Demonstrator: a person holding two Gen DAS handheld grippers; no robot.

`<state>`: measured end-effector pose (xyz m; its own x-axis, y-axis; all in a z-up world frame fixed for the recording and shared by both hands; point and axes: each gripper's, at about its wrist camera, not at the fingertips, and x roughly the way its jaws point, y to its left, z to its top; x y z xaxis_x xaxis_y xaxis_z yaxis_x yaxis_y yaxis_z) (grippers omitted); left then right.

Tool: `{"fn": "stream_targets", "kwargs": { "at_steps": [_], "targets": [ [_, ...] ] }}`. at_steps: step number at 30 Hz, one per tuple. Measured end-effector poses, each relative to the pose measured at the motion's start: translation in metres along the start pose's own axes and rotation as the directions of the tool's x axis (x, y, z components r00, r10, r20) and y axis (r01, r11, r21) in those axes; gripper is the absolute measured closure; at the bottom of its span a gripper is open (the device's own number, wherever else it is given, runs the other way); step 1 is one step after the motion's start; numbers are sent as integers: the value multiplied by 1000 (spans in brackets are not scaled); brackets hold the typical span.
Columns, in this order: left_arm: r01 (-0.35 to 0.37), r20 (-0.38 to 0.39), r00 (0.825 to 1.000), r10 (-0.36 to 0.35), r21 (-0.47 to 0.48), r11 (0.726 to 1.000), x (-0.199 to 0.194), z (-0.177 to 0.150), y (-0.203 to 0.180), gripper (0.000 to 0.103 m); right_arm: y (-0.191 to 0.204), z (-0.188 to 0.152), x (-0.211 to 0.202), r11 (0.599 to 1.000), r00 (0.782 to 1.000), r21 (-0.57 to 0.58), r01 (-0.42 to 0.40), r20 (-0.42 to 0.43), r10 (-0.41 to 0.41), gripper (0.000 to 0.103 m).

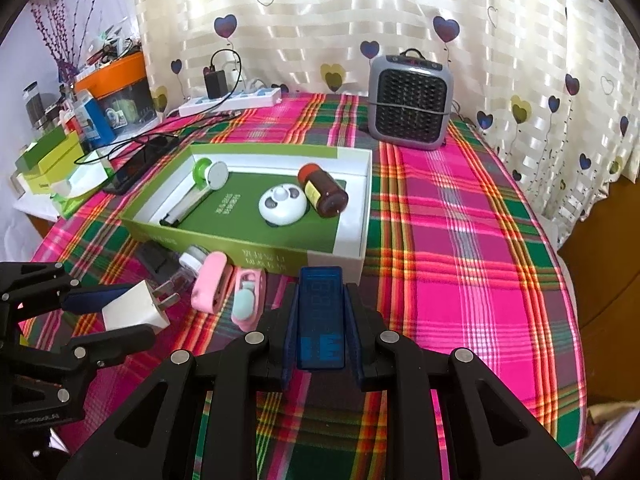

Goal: Organize rigid objects
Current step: 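Carry the charger in the left tool while the right tool carries the USB stick over the box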

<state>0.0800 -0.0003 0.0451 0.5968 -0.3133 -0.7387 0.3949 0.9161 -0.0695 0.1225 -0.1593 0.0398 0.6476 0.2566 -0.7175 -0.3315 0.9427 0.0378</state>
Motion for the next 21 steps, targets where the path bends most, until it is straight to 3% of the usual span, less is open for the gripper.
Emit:
{"fn": "stream_targets", "kwargs": {
  "at_steps": [21],
  "targets": [
    [-54,32,998,56,-55,997,13,39,43,71,9,61,19,997,996,-23,-77,32,77,80]
  ]
}}
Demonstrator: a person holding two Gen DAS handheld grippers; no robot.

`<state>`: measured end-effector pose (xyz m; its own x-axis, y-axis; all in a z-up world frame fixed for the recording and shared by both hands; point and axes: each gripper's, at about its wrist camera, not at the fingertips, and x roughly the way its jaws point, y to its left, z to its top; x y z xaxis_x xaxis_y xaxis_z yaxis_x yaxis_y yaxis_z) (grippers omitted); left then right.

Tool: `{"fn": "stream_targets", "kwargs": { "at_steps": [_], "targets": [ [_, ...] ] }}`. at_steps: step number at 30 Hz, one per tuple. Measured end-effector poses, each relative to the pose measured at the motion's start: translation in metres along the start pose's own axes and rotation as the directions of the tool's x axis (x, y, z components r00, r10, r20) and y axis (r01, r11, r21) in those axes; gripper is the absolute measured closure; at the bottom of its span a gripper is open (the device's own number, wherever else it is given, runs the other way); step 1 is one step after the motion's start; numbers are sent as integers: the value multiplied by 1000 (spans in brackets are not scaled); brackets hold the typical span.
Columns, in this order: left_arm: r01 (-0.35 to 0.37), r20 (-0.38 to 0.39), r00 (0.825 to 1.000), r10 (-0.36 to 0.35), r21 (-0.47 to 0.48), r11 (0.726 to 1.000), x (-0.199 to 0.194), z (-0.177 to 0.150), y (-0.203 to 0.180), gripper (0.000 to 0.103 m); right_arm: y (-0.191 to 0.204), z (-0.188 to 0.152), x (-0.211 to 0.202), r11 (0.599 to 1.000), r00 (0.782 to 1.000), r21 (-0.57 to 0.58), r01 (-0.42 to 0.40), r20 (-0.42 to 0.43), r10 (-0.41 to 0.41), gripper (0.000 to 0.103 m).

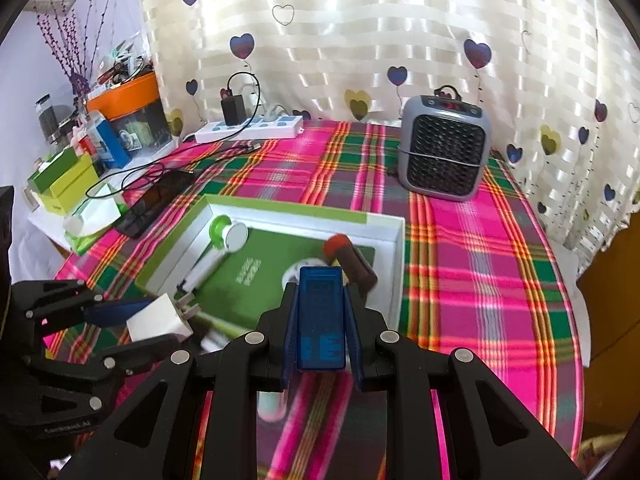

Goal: Organize rigid objects
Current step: 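Carry the charger in the left tool while the right tool carries the USB stick over the box, then lower and release the charger from the left tool while the right tool releases the USB stick in the box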

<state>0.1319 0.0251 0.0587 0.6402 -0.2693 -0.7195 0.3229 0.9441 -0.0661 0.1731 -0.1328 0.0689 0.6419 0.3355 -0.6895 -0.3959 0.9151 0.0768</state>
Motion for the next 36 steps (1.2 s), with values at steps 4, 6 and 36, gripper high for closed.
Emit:
{"fn": "stream_targets", "kwargs": {
  "at_steps": [4,6,36],
  "targets": [
    [-4,-9,1000,4,-21,1000,10,6,9,71,-1,13,15,1000,1000,10,-23,-9,23,80],
    [-4,-7,1000,3,-22,1000,14,9,12,71,-1,18,23,999,999,10,-33,-17,33,80],
    [-19,-63,998,14,-85,996,66,24,42,71,5,49,121,996,982,3,-91,-167,90,80]
  ]
}}
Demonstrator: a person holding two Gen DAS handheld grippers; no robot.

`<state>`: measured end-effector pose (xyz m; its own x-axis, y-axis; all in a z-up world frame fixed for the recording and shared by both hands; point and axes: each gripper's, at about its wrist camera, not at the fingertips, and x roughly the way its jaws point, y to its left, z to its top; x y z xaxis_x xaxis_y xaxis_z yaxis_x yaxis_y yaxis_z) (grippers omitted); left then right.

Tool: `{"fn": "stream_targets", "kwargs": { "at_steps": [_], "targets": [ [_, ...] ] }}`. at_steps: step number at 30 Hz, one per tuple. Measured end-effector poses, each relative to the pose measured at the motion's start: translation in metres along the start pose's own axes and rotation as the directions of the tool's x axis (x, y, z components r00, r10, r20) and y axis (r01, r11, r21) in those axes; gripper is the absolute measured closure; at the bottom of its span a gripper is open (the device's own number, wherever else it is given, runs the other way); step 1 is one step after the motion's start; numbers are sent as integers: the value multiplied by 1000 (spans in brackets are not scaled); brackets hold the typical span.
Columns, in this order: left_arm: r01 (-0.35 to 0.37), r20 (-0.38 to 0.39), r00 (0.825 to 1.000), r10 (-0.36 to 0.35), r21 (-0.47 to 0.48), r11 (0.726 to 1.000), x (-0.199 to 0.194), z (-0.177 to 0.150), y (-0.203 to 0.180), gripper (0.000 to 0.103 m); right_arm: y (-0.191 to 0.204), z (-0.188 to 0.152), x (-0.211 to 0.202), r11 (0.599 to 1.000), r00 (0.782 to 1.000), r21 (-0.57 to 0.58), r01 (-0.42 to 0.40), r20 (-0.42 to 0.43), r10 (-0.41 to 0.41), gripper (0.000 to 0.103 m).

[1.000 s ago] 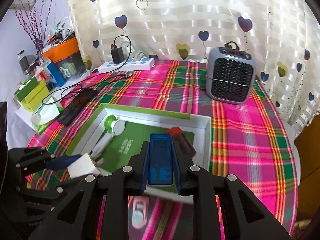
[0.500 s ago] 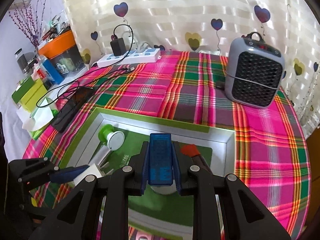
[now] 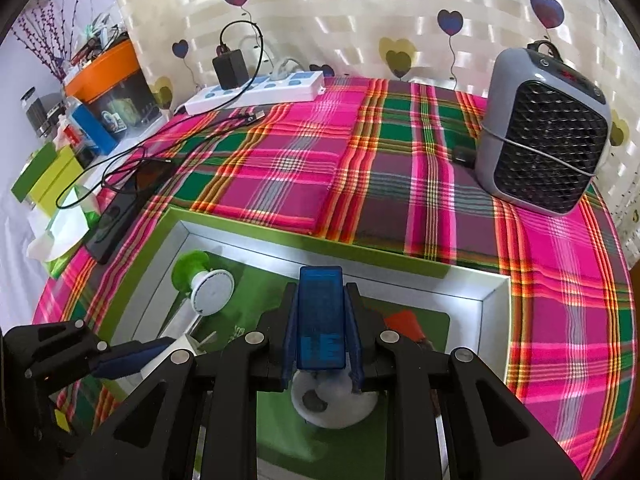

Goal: Organize rigid objects
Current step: 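Lower and release the charger from the left tool while the right tool releases the USB stick in the box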

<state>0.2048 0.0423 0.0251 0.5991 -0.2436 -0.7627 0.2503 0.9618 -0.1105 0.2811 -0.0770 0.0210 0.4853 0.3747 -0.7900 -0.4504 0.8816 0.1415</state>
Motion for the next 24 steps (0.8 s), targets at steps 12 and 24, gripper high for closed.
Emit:
{"fn": "stream_targets", "kwargs": {
  "at_steps": [12,24],
  "targets": [
    [-3,-32,999,3,-9,1000,12,-2,3,71,3,2,13,1000,1000,-18,19,-20,-20,80],
    [0,-41,999,-1,-15,1000,16,-2,2,71,3,1,20,1000,999,-23,17,-41,-18,80]
  ]
}}
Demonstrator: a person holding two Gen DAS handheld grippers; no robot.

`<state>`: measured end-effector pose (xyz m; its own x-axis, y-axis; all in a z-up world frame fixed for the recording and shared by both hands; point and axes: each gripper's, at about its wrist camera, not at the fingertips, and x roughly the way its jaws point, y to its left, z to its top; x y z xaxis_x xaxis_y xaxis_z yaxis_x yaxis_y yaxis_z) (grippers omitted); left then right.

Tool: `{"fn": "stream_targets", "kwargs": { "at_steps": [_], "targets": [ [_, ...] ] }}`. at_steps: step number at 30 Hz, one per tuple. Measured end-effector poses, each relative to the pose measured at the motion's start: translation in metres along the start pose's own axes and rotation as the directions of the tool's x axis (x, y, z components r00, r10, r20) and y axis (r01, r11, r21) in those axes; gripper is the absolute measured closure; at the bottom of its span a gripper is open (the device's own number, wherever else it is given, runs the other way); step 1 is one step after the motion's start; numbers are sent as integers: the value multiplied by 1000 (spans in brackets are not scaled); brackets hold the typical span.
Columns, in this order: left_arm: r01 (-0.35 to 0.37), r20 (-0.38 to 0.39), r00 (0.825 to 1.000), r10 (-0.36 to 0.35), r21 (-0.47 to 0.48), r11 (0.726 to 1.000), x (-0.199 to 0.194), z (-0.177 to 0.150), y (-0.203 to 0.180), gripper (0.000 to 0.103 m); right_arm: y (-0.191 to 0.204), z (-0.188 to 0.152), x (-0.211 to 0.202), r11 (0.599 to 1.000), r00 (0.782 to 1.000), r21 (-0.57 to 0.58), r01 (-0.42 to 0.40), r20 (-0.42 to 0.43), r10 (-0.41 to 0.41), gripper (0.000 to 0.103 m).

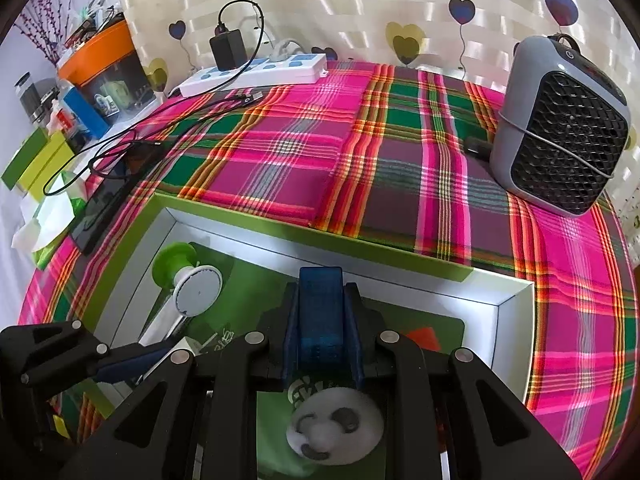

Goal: Organize rigid objects
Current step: 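Lower and release the charger from the left tool while the right tool releases the USB stick in the box, then move the left tool to the black rectangular device while the right tool moves to the pink clip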

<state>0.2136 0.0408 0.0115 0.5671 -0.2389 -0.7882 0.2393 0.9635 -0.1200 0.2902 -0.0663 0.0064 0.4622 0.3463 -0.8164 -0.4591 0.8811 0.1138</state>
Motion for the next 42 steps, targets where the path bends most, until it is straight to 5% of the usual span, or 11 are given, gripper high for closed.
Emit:
{"fn": "stream_targets", "kwargs": {
  "at_steps": [17,23,42],
  "targets": [
    [-13,-3,1000,13,4,1000,1,0,0,70,0,0,0,1000,1000,4,8,-4,-8,78],
    [-28,-2,1000,28,-2,1000,-1,-2,0,68,-1,-1,-2,1000,1000,18,7,6,-7,62],
    [-71,67,995,71,-10,997,-38,-12,-11,64,5,-18,-46,998,996,57,-15,89,10,62]
  ]
}}
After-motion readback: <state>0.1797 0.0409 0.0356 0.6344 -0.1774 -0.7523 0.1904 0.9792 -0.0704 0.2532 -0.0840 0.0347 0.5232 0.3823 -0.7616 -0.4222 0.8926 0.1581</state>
